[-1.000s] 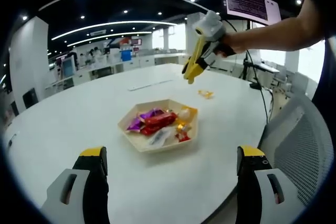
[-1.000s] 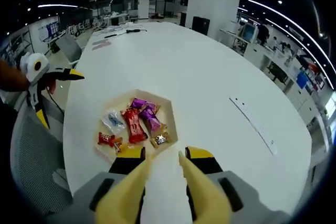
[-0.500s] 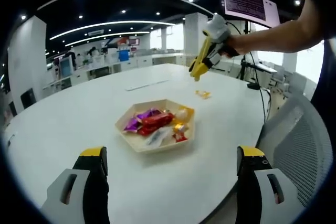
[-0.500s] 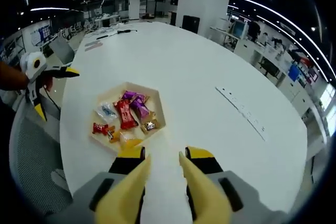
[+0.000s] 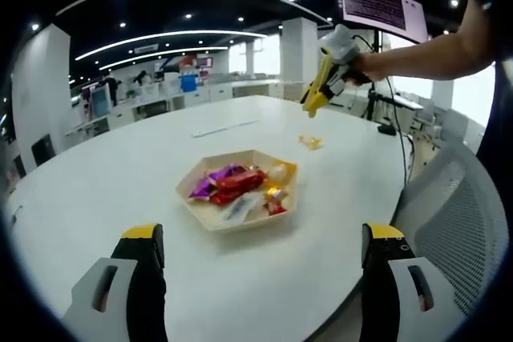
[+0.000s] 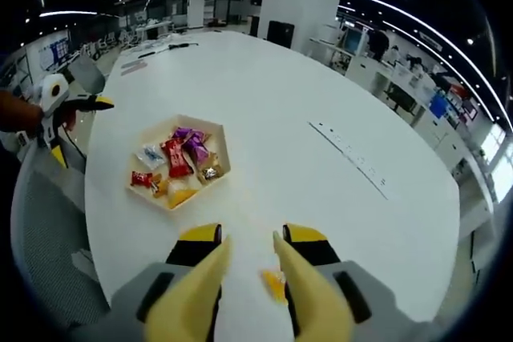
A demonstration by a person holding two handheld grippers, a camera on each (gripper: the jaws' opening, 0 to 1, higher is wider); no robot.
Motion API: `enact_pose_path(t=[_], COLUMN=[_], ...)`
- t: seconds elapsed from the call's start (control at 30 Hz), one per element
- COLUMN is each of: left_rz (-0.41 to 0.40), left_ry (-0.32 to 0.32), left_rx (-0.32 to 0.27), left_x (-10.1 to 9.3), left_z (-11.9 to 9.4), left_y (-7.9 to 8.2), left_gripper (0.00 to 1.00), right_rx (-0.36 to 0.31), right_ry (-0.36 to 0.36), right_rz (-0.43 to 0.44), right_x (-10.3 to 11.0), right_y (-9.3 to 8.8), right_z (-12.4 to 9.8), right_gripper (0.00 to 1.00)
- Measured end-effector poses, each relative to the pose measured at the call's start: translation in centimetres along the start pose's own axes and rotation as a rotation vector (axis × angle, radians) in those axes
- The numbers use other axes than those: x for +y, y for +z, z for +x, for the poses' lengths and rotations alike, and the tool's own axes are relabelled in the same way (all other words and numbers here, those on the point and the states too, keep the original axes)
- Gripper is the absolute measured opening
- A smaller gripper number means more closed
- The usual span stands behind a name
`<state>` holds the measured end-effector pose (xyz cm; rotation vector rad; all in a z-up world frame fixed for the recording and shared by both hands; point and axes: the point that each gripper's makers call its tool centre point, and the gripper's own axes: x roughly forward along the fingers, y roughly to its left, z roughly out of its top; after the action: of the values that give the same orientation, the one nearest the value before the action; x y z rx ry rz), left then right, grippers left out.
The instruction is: Place the target food into the container with the food tongs after gripping and lifting it, then release it inside without dropping or visibly crushing the food.
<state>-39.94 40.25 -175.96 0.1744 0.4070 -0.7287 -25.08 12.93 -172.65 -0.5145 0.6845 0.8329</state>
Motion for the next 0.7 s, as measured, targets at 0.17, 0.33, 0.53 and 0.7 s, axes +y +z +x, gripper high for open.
enact_pose_path(t=[0.17,0.33,0.53,0.7], left_rz=[-0.005,-0.005,-0.006,-0.003], left_ry=[0.003,0.004,-0.001,-0.009], left_rx=[-0.001,-0.002,-0.002,0.007], left_x=[0.0,0.1,0.0,-0.2], left_z=[0.0,0.0,0.0,0.1], left_y=[0.1,0.1,0.0,-0.1], left_gripper=[0.99,0.99,0.99,0.99], right_rx=[0.009,0.017,0.033,0.036], right_ry=[-0.020,-0.040,-0.062,-0.073], right_rz=[0.012,0.033,0.056,0.068], right_x=[-1.1,-1.7,-2.5,-3.0], right_y=[-1.1,-2.4,-4.2,-4.9], right_z=[-0.9,-1.6,-2.5,-2.7], right_gripper=[0.29,0.29,0.29,0.29])
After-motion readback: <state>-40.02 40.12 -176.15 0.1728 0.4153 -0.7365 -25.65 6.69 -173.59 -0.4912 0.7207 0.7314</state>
